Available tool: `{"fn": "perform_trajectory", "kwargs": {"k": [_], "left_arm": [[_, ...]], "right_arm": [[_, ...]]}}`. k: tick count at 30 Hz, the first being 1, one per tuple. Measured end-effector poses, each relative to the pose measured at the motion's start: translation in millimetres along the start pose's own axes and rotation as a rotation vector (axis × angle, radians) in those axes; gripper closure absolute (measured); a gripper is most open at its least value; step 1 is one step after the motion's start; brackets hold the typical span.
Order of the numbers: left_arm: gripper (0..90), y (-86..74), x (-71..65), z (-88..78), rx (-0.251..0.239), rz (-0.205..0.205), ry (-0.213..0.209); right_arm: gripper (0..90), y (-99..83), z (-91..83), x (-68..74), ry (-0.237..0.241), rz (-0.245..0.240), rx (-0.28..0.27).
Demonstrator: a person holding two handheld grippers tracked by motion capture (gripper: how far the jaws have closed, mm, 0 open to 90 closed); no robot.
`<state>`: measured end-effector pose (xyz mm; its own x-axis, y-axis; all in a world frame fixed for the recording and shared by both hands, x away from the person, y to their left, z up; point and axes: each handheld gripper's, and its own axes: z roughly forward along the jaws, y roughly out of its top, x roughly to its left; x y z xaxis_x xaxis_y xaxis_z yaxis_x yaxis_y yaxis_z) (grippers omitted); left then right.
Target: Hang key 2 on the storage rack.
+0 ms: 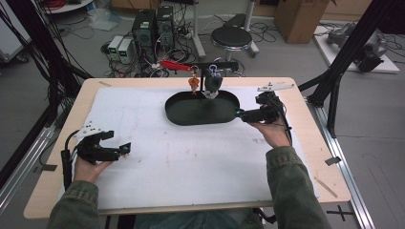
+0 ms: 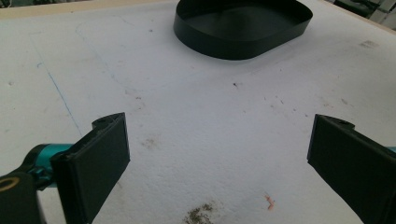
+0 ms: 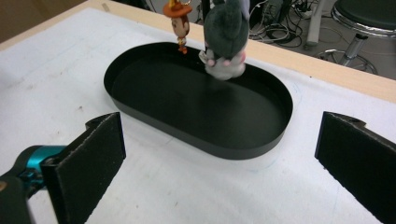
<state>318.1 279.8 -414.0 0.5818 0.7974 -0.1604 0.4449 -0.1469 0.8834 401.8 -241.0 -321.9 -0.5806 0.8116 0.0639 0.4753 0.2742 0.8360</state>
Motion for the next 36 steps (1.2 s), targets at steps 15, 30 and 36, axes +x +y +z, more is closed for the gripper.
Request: {"fn": "perform_trajectory", "kwargs": {"k": [15,30,36], "left_arm": [[6.0,-0.1,-1.3,-1.0,0.005,0.005,0.000],[6.0,-1.1,-2.8,0.7,0.025,0.008,-0.002],[6.0,-1.0,-4.0,0.6,0.023,0.010,-0.006]], "right_arm": [[0.9,-28.4,-7.4,8.0,-0.013,0.002,-0.070],[0.8,-59.0,-26.8,2.2,0.018,0.019,-0.156],[0.9,-83.1,-32.4,0.8,0.020,0.045,-0.210]]}}
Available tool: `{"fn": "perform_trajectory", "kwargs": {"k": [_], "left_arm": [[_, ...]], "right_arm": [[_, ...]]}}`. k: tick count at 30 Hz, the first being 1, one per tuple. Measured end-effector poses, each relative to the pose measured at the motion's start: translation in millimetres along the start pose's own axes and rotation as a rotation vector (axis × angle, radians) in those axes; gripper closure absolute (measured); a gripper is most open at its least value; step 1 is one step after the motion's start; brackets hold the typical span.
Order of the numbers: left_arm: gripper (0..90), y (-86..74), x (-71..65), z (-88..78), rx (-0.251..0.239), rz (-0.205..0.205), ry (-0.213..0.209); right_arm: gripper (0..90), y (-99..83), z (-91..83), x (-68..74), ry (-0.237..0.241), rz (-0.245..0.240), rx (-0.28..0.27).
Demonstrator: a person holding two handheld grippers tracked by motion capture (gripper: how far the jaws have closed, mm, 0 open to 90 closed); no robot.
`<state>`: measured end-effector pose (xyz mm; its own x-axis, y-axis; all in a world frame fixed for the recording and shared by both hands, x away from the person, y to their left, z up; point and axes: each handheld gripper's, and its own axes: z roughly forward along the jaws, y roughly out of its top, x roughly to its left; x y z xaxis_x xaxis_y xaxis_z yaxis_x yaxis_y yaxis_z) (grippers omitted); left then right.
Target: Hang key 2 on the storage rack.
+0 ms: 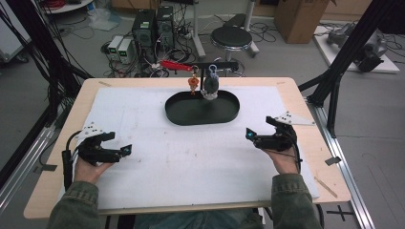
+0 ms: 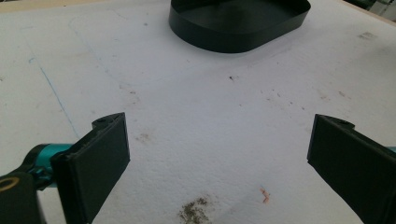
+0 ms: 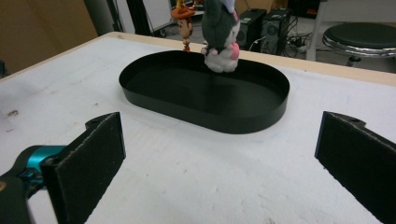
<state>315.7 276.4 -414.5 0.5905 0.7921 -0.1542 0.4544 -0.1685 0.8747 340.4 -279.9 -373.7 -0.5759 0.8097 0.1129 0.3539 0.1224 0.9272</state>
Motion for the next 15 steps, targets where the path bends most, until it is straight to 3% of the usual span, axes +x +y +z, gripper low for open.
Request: {"fn": "perform_trajectory", "kwargs": {"k": [9,15], "left_arm": [[6.0,0.3,-0.5,0.0,-0.007,0.002,-0.008],[6.0,0.2,-0.2,0.8,-0.003,-0.003,-0.004]], "right_arm": [[0.9,-15.2,-16.0,-7.5,-0.013,0.019,-0.048],[0.9,-18.1,-14.0,-5.2,-0.014,-0.002,-0.025]]}}
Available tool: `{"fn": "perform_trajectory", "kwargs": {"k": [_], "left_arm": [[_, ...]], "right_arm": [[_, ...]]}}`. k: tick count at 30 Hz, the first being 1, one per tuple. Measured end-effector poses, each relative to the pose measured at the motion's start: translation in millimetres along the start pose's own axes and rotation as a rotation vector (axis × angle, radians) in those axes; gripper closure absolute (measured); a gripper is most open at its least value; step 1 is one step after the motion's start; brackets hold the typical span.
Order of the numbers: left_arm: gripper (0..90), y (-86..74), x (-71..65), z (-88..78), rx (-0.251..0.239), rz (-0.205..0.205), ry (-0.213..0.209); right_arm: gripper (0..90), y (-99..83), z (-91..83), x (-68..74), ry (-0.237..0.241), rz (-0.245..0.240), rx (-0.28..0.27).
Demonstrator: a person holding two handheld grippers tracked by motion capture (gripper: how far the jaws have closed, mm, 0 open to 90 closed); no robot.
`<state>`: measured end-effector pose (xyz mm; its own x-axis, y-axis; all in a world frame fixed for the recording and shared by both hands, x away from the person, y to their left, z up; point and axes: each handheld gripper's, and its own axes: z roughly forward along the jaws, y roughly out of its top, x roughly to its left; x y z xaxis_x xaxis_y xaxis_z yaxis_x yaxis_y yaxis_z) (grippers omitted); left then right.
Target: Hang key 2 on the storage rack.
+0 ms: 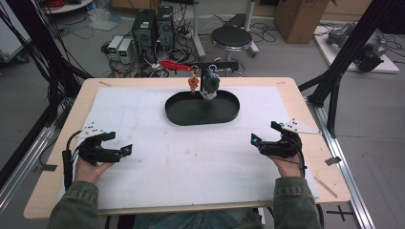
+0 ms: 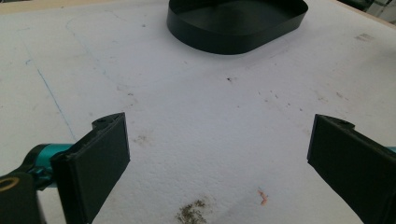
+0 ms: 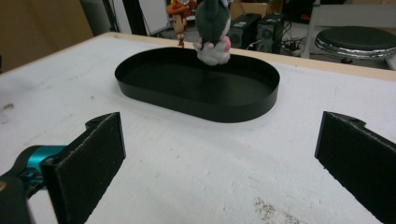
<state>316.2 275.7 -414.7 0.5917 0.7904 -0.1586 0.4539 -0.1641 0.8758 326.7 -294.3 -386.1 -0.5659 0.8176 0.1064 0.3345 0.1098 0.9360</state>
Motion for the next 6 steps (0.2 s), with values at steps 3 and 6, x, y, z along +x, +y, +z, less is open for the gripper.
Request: {"fn": "perform_trajectory", "kwargs": {"k": [3,6], "left_arm": [[6.0,0.1,0.7,0.1,0.001,0.002,0.002],[6.0,-0.1,1.5,0.7,0.001,-0.001,0.005]], "right_arm": [[0.9,-0.8,1.7,1.8,0.003,-0.017,0.010],[0.8,-0.6,1.2,2.0,0.013,-0.021,0.002]]}}
